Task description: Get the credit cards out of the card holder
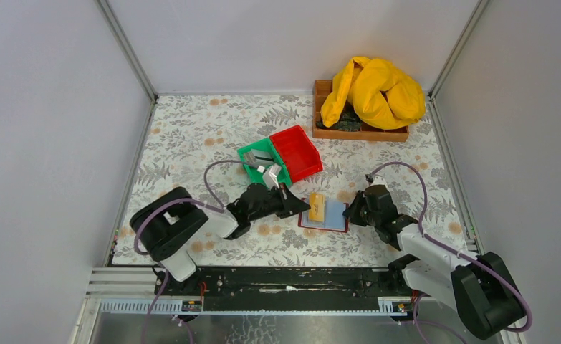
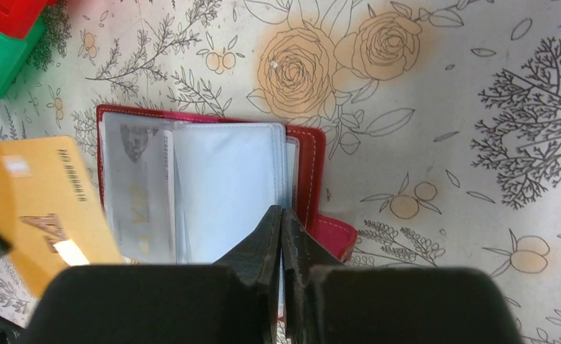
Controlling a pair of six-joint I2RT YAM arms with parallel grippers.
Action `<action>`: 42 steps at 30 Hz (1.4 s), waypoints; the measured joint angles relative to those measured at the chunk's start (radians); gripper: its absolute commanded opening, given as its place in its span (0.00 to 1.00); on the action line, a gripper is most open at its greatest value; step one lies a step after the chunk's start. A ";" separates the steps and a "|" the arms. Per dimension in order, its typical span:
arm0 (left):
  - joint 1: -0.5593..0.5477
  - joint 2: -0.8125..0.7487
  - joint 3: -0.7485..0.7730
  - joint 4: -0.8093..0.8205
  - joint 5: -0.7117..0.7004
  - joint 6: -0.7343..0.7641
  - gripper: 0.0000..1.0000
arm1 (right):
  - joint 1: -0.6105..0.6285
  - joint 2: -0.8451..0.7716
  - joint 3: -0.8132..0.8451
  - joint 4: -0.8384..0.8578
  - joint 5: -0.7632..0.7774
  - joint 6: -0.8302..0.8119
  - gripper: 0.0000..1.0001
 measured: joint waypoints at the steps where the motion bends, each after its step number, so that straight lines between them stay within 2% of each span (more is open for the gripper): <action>1: 0.000 -0.026 -0.005 -0.011 -0.005 0.007 0.00 | 0.000 -0.009 -0.003 -0.004 0.000 0.000 0.03; 3: 0.000 -0.071 -0.008 -0.034 -0.009 0.021 0.00 | 0.000 -0.037 -0.018 -0.006 -0.009 0.000 0.04; 5: 0.004 -0.128 -0.008 -0.066 -0.008 0.037 0.00 | 0.000 -0.088 -0.042 -0.005 -0.036 0.000 0.08; 8: 0.026 -0.203 -0.001 -0.099 0.014 0.053 0.00 | -0.001 -0.223 -0.081 0.005 -0.103 0.001 0.28; 11: 0.069 -0.258 0.015 -0.121 0.063 0.060 0.00 | -0.001 -0.367 -0.095 0.034 -0.165 0.005 0.55; 13: 0.098 -0.285 0.020 -0.123 0.098 0.060 0.00 | -0.001 -0.455 -0.095 0.062 -0.208 0.009 0.64; 15: 0.119 -0.311 0.020 -0.125 0.129 0.059 0.00 | -0.001 -0.515 -0.095 0.090 -0.250 0.011 0.67; 19: 0.130 -0.337 0.020 -0.113 0.182 0.042 0.00 | -0.001 -0.541 -0.095 0.163 -0.340 0.026 0.68; 26: 0.130 -0.338 -0.004 -0.039 0.256 -0.015 0.00 | -0.001 -0.462 -0.102 0.319 -0.463 0.062 0.66; 35: 0.130 -0.289 -0.042 0.136 0.305 -0.101 0.00 | -0.001 -0.417 -0.111 0.422 -0.521 0.085 0.61; 37: 0.129 -0.273 -0.042 0.155 0.306 -0.109 0.00 | -0.001 -0.418 -0.115 0.440 -0.531 0.092 0.56; 40: 0.122 -0.254 -0.042 0.172 0.306 -0.117 0.00 | -0.001 -0.421 -0.122 0.456 -0.541 0.102 0.41; 42: 0.119 -0.246 -0.042 0.179 0.306 -0.120 0.00 | -0.001 -0.425 -0.126 0.462 -0.543 0.110 0.37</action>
